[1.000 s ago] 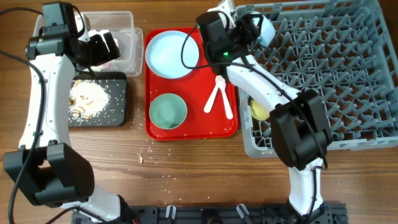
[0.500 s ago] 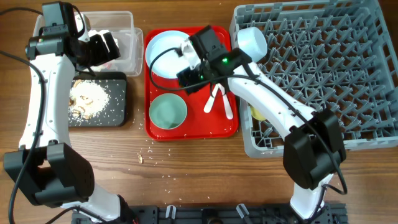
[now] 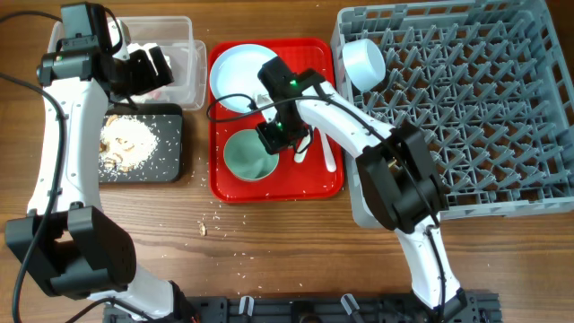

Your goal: Sort waste into correct bins and load items into the dishwasher rack

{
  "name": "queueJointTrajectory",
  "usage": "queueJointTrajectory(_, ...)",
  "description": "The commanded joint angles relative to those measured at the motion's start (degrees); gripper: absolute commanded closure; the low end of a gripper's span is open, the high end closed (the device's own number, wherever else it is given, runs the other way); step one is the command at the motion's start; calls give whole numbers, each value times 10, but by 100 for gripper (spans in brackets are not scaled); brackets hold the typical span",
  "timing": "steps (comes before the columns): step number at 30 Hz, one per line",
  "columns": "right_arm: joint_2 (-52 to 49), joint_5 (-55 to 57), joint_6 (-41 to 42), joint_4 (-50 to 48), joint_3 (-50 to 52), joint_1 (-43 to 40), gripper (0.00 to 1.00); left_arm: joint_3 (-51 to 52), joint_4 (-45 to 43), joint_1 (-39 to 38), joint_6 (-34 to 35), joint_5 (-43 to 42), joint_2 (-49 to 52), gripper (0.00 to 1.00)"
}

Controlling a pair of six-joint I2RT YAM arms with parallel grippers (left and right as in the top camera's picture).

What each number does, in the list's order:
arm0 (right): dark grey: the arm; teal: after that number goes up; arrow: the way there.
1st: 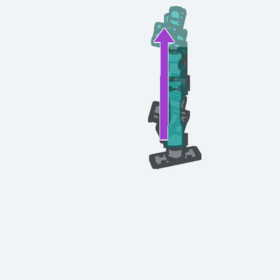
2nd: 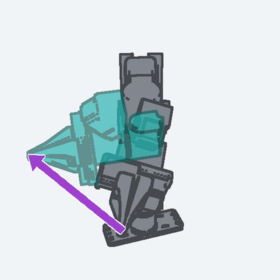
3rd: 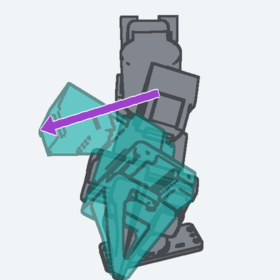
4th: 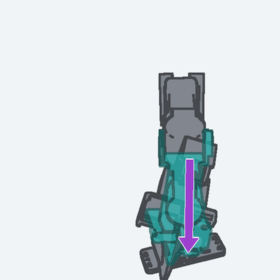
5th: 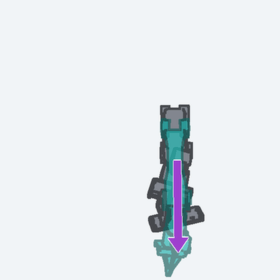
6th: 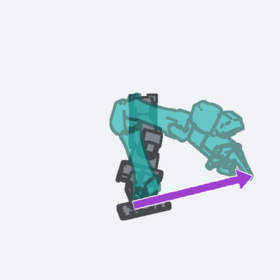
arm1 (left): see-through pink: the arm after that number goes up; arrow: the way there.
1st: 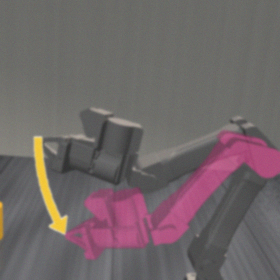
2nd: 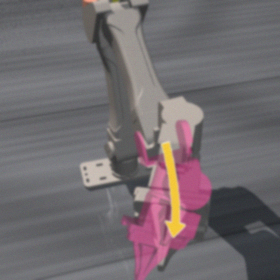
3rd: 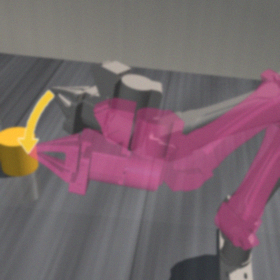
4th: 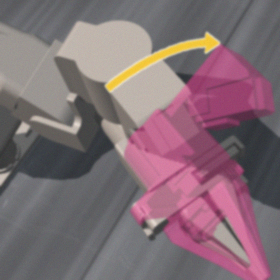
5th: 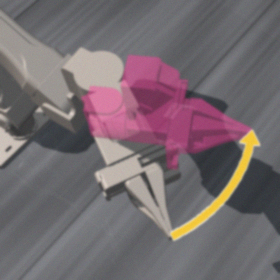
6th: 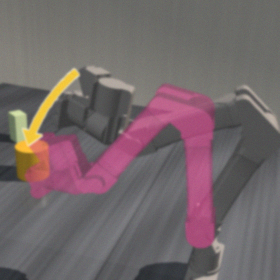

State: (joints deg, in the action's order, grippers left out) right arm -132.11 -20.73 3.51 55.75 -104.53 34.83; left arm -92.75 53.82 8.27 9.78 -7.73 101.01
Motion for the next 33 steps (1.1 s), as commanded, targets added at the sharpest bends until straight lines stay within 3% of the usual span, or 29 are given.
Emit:
queueJointTrajectory(1, 67, 38, 16, 27, -16, -23, 95, -7, 0, 2, 1, 3, -9, 0)
queueJointTrajectory(3, 133, 105, 36, 48, -16, -47, 95, -7, 0, 2, 1, 3, -9, 0)
queueJointTrajectory(4, 209, 218, 75, 63, -16, -77, 96, -7, 0, 2, 1, 3, -9, 0)
queueJointTrajectory(7, 315, 447, 153, 80, -16, -117, 96, -7, 0, 2, 1, 3, -9, 0)
queueJointTrajectory(12, 302, 724, 238, 170, 9, -116, 96, -7, 0, 2, 1, 3, -9, 0)
queueJointTrajectory(20, 140, 920, 207, 238, 33, -115, 96, -7, 0, 2, 1, 3, -9, 0)
queueJointTrajectory(28, 134, 885, 143, 193, 45, -63, 96, -7, 0, 2, 1, 3, -9, 0)
queueJointTrajectory(33, 134, 958, 130, 195, 82, -64, 96, -7, 0, 2, 1, 3, -9, 0)
